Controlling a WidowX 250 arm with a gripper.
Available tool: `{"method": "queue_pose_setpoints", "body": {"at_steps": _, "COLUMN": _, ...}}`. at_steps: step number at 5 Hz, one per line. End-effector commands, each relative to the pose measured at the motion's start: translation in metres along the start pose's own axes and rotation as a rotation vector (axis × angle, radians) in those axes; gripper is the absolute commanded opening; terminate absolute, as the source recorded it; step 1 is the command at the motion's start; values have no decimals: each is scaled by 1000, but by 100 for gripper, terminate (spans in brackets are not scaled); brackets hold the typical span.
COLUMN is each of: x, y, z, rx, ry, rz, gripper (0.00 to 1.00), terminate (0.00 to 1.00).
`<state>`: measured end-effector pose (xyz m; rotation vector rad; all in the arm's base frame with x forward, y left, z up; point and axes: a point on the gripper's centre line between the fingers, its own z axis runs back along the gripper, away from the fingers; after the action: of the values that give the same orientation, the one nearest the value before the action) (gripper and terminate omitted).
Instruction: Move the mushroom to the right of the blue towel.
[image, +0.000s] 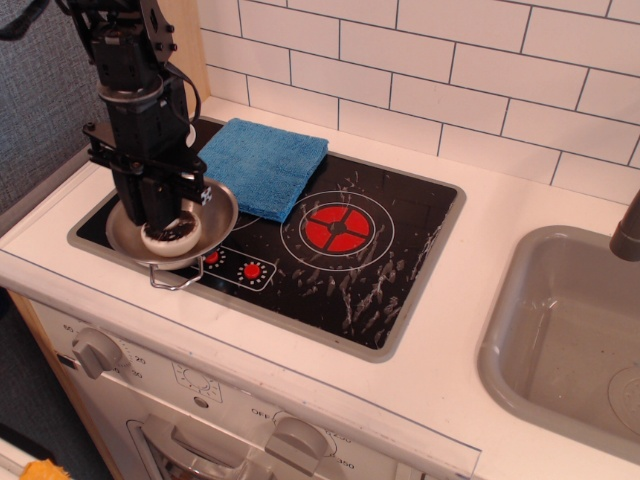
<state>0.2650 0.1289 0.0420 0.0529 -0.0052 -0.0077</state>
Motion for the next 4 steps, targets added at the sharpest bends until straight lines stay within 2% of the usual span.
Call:
{"method": "queue_pose_setpoints", "body": {"at_steps": 1, "x": 9, "y": 4, "z": 7, "rx": 26, "ry": -17, "rz": -3, "gripper": 100, "terminate": 0}}
{"method": "queue_pose_setpoints", "body": {"at_steps": 2, "x": 10, "y": 3, "z": 3, "rx": 21, "ry": -9, "rz": 0, "gripper": 100, "terminate": 0}}
{"method": "queue_pose_setpoints", "body": {"at_steps": 3, "x": 12, "y": 5, "z": 1, "rx": 12, "ry": -8, "rz": 6, "gripper": 0, "terminate": 0}}
{"method": "queue_pose_setpoints", "body": {"at_steps": 4, "x": 13, "y": 6, "z": 1, "rx": 12, "ry": -2, "rz": 4, "gripper": 0, "terminate": 0}}
